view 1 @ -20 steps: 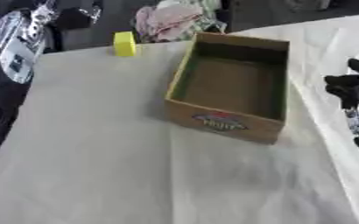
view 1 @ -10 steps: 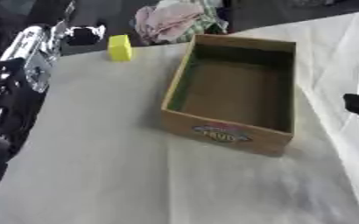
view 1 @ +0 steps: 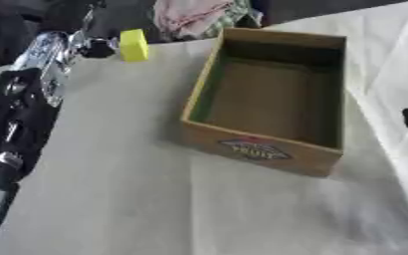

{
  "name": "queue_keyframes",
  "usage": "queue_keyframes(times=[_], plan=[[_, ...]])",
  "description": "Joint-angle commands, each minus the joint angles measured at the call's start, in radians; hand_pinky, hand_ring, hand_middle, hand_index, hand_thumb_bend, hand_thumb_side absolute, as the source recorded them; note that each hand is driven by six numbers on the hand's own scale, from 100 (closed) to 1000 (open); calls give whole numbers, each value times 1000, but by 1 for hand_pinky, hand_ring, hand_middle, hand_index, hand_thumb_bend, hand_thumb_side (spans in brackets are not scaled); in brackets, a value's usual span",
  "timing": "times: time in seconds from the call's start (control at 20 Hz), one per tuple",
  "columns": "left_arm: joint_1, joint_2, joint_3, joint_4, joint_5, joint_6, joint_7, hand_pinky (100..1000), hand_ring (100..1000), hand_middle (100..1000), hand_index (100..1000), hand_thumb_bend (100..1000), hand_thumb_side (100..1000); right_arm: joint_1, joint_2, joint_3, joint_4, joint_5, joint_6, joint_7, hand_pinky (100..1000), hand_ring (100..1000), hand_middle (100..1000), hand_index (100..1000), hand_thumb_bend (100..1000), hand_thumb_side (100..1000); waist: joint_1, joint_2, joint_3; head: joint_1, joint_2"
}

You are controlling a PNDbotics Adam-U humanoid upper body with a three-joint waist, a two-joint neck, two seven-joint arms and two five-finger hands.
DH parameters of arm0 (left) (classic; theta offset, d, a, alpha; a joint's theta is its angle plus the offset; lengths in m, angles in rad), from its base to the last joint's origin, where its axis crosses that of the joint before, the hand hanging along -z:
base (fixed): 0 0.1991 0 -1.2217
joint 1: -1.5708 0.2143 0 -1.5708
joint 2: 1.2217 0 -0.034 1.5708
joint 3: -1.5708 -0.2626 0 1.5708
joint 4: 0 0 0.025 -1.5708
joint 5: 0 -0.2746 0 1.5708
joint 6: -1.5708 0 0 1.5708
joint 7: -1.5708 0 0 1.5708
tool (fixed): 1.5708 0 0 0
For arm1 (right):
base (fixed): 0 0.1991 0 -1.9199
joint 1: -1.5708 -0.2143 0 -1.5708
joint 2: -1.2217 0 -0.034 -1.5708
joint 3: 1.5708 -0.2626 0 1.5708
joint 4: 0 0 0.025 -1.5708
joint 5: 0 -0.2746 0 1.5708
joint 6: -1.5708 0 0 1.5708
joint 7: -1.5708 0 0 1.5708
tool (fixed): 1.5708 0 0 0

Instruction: Pick up objects on the table and place them in the box.

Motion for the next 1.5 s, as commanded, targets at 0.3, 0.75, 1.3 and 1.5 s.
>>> queue_keyframes(times=[0.3,0.75,1.3,1.5], plan=[[-19,16,20,15,-7,4,-19,743,773,791,855,171,281,-16,-4,4,-27,10,-1,9,859,831,653,906,100,452,-1,-4,-9,13,-16],[-16,9,19,10,-24,6,-10,787,832,859,886,267,324,-22,1,7,-27,11,0,14,860,831,652,904,100,454,3,12,-20,17,-18],[-11,8,18,12,-58,30,42,791,836,862,887,258,330,-25,7,7,-28,13,1,19,862,832,651,903,100,457,7,29,-29,20,-25],[-10,7,18,12,-63,35,51,785,830,856,884,254,327,-27,9,7,-28,15,1,21,862,832,651,903,100,459,9,36,-31,14,-32]])
